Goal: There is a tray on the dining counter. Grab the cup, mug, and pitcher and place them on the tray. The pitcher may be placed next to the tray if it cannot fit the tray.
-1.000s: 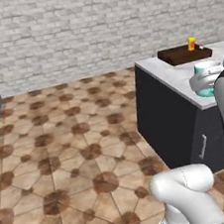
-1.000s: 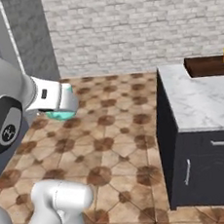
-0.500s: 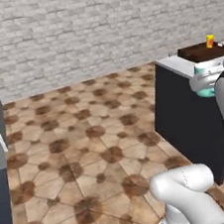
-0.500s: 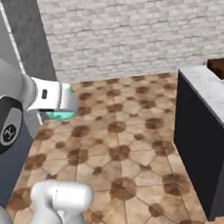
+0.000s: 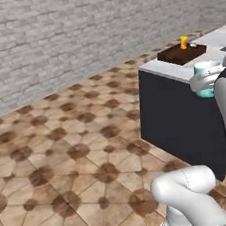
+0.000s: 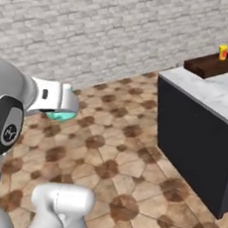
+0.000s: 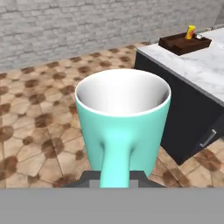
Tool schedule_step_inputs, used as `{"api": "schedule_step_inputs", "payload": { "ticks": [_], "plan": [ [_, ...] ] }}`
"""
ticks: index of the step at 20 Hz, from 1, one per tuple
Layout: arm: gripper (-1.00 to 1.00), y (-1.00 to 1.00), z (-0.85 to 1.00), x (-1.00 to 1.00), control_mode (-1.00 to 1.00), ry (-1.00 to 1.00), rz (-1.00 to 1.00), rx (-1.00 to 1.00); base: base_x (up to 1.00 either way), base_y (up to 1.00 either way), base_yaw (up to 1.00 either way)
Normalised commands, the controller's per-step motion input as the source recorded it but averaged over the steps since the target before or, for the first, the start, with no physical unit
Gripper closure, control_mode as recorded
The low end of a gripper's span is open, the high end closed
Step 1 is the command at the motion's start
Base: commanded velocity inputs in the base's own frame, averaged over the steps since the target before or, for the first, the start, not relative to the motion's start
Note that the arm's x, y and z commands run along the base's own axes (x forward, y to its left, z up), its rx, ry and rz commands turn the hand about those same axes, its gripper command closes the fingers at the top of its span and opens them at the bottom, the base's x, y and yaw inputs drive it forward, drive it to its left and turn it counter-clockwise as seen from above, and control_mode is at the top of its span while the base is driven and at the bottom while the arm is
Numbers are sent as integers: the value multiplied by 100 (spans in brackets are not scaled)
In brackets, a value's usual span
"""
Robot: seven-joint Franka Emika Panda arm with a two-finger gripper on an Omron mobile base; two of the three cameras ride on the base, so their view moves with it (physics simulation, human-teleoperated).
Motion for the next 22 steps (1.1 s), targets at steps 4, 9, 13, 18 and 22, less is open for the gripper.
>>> {"api": "schedule_step_inputs", "payload": {
  "ticks": [4, 9, 13, 18, 22],
  "plan": [
    [100, 0, 0, 0, 100, 0, 0, 0, 56, 96, -54],
    [100, 0, 0, 0, 100, 0, 0, 0, 54, 100, -49],
    [100, 0, 0, 0, 100, 0, 0, 0, 49, 100, -47],
    [100, 0, 0, 0, 100, 0, 0, 0, 58, 100, -50],
    [100, 0, 0, 0, 100, 0, 0, 0, 49, 100, -50]
  ]
}}
